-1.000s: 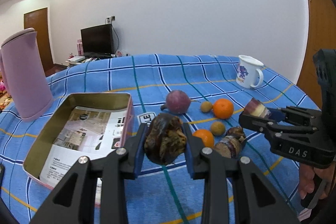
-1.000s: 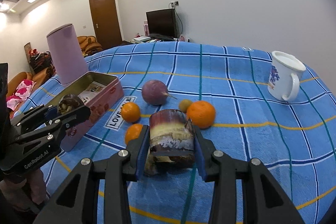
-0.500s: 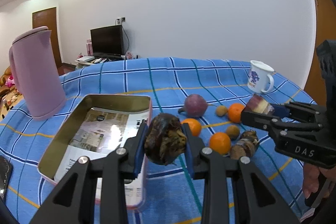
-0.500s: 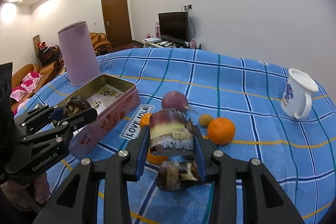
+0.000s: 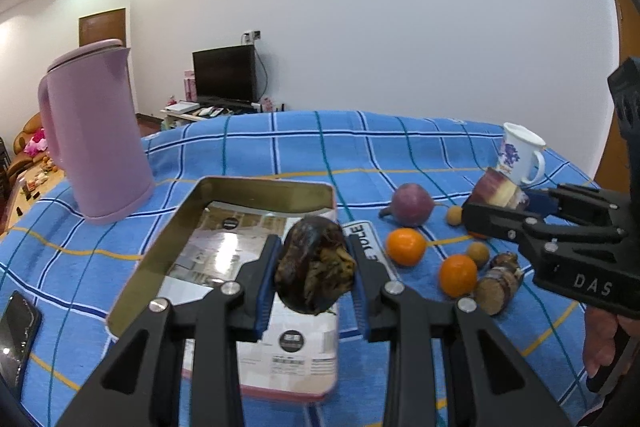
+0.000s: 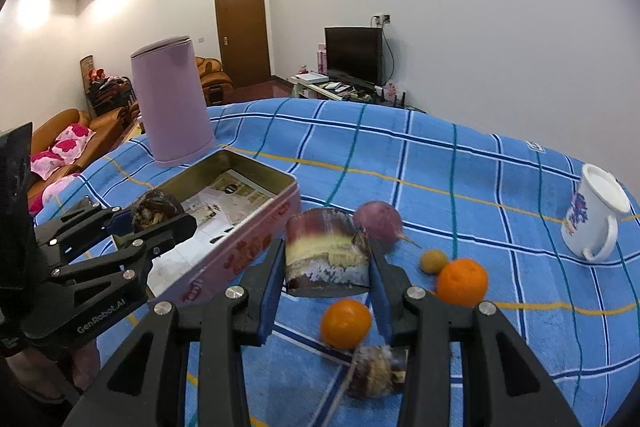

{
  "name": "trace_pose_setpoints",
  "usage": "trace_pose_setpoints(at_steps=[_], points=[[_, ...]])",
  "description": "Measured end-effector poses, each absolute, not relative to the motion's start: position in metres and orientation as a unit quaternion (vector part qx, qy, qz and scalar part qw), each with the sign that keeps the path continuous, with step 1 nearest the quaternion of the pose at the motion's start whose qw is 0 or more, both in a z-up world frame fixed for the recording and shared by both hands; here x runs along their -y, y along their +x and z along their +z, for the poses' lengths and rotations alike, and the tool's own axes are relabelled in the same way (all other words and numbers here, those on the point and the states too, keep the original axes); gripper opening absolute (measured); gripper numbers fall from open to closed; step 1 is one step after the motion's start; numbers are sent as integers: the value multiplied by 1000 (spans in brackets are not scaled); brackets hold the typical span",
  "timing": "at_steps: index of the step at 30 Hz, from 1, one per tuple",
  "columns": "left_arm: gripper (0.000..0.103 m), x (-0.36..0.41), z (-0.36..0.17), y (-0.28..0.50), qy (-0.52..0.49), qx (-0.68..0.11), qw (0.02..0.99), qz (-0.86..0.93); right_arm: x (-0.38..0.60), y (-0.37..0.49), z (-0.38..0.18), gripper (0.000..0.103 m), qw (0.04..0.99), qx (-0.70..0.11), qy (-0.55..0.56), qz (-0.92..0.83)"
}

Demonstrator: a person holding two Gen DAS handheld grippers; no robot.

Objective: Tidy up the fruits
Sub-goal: 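Carry the cylinder in the right tool and mangosteen in the left tool over the tin box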

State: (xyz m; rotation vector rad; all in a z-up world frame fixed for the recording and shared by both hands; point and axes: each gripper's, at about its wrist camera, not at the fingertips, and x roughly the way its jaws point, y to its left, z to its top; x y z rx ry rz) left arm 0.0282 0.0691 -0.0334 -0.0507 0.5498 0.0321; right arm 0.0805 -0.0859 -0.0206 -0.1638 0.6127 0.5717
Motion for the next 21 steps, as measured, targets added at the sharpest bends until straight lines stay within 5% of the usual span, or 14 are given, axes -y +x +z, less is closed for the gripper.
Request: trace_pose_setpoints(at_steps=[21], points=[[34, -130, -39, 37, -40, -288, 955, 66, 15, 90, -22, 41, 891, -303, -108, 320]])
